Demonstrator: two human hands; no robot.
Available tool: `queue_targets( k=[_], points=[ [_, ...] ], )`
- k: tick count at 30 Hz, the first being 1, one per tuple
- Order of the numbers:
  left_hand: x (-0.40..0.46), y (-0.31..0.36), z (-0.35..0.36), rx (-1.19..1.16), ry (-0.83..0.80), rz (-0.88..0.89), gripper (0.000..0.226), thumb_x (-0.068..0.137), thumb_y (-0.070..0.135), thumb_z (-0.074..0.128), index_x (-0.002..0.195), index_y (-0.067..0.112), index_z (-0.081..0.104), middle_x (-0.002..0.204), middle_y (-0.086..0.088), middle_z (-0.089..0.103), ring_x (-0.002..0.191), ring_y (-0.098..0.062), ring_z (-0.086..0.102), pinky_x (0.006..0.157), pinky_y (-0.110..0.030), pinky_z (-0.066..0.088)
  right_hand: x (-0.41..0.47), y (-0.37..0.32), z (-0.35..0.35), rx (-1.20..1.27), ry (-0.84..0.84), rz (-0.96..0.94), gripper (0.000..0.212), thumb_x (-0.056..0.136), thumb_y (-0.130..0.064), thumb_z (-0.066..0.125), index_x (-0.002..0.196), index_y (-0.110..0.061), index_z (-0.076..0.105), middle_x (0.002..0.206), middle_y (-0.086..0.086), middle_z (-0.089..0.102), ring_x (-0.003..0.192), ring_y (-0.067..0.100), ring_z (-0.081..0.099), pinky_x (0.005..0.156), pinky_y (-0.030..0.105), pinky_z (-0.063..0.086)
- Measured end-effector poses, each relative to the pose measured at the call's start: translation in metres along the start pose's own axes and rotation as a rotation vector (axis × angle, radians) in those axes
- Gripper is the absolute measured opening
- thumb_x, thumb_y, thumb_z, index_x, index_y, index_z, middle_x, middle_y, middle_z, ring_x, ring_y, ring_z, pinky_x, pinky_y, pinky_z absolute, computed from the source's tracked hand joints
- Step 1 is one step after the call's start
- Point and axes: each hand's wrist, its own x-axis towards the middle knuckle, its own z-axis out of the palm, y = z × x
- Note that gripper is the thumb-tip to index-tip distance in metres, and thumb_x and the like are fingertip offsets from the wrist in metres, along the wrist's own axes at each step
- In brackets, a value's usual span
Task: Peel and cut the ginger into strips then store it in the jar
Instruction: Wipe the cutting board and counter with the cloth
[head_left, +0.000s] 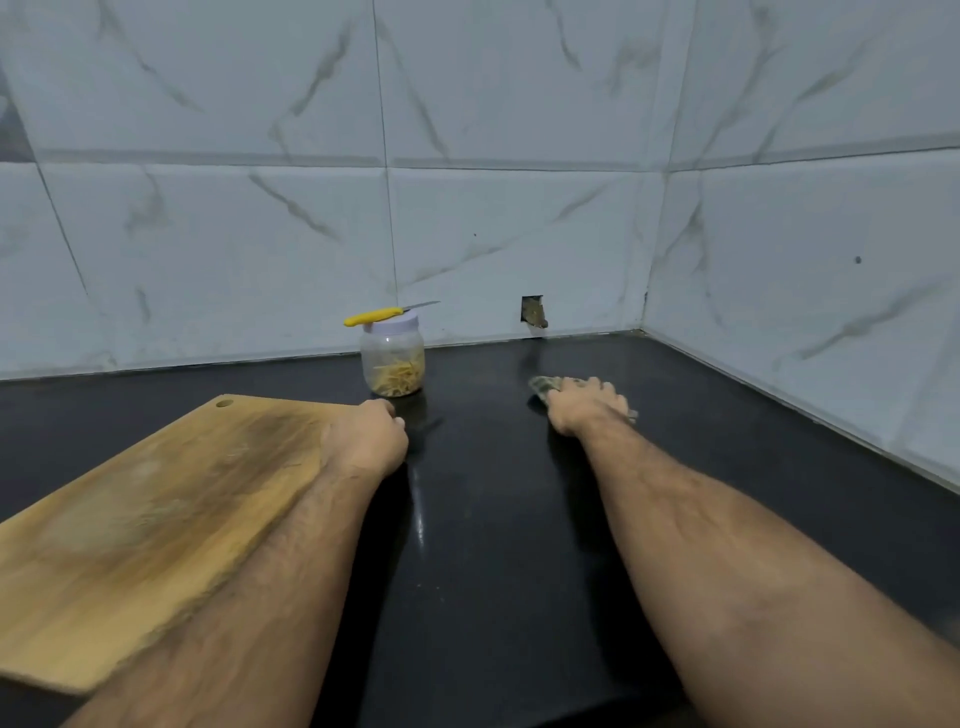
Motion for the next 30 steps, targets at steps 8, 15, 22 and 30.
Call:
queue_targets(
  k=[8, 15, 22, 30],
  points=[
    [-0.071, 0.032, 0.002, -0.12, -0.067, 0.135, 0.034, 0.101, 0.029, 0.046, 0.131, 0.02, 0.06, 0.133, -0.007, 0.062, 0.124, -0.029, 0.055, 0.105, -0.039, 0.043, -0.066, 0.063, -0.018, 0.042, 0.25, 0.152, 0.036, 0.098, -0.015, 0.041, 0.127, -0.011, 0.062, 0.13, 0.012, 0.057, 0.119, 0.031, 0.052, 0.096, 0.039, 0.043],
    [-0.108, 0.049, 0.0, -0.126, -0.023, 0.256, 0.032, 0.103, 0.026, 0.042, 0.119, 0.014, 0.066, 0.123, -0.01, 0.067, 0.116, -0.033, 0.059, 0.095, -0.039, 0.048, -0.124, -0.012, -0.02, 0.034, 0.166, -0.338, 0.041, 0.099, -0.038, 0.042, 0.132, -0.022, 0.059, 0.139, 0.013, 0.051, 0.129, 0.034, 0.044, 0.103, 0.042, 0.039],
    [-0.136, 0.038, 0.007, 0.063, -0.156, 0.316, 0.042, 0.105, 0.043, 0.031, 0.117, 0.016, 0.061, 0.142, -0.012, 0.052, 0.132, -0.028, 0.045, 0.109, -0.042, 0.034, -0.13, 0.032, -0.003, -0.055, -0.044, -0.469, 0.041, 0.103, -0.028, 0.034, 0.139, -0.02, 0.052, 0.148, 0.005, 0.045, 0.134, 0.028, 0.04, 0.109, 0.046, 0.037],
    [-0.202, 0.058, 0.011, 0.155, -0.249, 0.478, 0.066, 0.103, 0.058, 0.022, 0.154, 0.017, 0.033, 0.162, -0.007, 0.025, 0.152, -0.025, 0.015, 0.122, -0.044, 0.012, -0.163, 0.14, -0.037, 0.233, 0.36, -0.028, 0.03, 0.1, -0.021, 0.044, 0.103, -0.003, 0.067, 0.109, 0.019, 0.063, 0.103, 0.041, 0.061, 0.084, 0.041, 0.048]
  ],
)
